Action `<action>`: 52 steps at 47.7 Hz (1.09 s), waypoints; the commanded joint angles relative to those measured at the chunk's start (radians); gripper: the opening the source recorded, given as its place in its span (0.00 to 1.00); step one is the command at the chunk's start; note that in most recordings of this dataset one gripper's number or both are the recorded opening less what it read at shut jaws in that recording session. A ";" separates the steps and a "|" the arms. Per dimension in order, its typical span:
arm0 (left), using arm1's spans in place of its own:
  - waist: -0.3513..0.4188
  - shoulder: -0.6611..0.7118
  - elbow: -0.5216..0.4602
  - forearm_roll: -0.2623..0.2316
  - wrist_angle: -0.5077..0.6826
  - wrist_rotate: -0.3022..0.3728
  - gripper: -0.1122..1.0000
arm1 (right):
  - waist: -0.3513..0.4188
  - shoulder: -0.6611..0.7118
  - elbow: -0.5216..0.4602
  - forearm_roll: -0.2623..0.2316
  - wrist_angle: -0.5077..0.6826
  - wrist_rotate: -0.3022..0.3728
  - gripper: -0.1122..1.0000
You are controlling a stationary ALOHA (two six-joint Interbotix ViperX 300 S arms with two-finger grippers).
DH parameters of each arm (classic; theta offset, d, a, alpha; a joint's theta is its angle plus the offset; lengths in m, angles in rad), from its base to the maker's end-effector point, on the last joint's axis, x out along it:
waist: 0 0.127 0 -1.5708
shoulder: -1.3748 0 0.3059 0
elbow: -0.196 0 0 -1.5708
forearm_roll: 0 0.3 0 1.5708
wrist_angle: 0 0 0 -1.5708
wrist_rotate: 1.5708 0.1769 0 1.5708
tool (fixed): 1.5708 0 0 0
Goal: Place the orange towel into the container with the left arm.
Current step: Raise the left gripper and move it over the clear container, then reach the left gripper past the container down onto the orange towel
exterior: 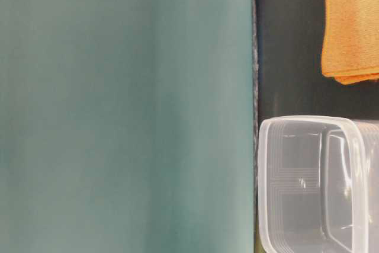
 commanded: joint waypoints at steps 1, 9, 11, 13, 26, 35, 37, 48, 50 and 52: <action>0.011 0.029 -0.066 0.040 0.086 -0.025 0.15 | -0.002 0.014 -0.011 0.005 -0.005 0.003 0.11; 0.023 0.103 -0.166 0.041 0.290 -0.009 0.10 | -0.008 0.014 -0.011 0.009 0.040 0.006 0.10; 0.025 0.124 -0.189 0.040 0.328 -0.008 0.10 | -0.009 0.012 -0.009 0.009 0.048 0.006 0.10; 0.026 0.144 -0.209 0.040 0.359 -0.006 0.10 | -0.009 0.012 -0.009 0.009 0.052 0.006 0.10; 0.041 0.316 -0.328 0.041 0.436 -0.008 0.10 | -0.020 0.006 -0.009 0.020 0.137 0.038 0.16; 0.049 0.460 -0.430 0.041 0.488 -0.008 0.11 | -0.040 -0.028 -0.008 0.020 0.230 0.043 0.58; 0.052 0.505 -0.463 0.040 0.512 -0.006 0.11 | -0.038 -0.034 -0.006 0.020 0.247 0.043 0.68; 0.058 0.724 -0.686 0.041 0.701 -0.008 0.46 | -0.052 -0.094 -0.006 0.020 0.305 0.041 0.80; 0.058 0.781 -0.746 0.040 0.755 -0.006 0.57 | -0.054 -0.106 -0.006 0.020 0.318 0.041 0.79; 0.060 0.825 -0.793 0.041 0.793 -0.006 0.68 | -0.054 -0.121 -0.005 0.020 0.327 0.041 0.79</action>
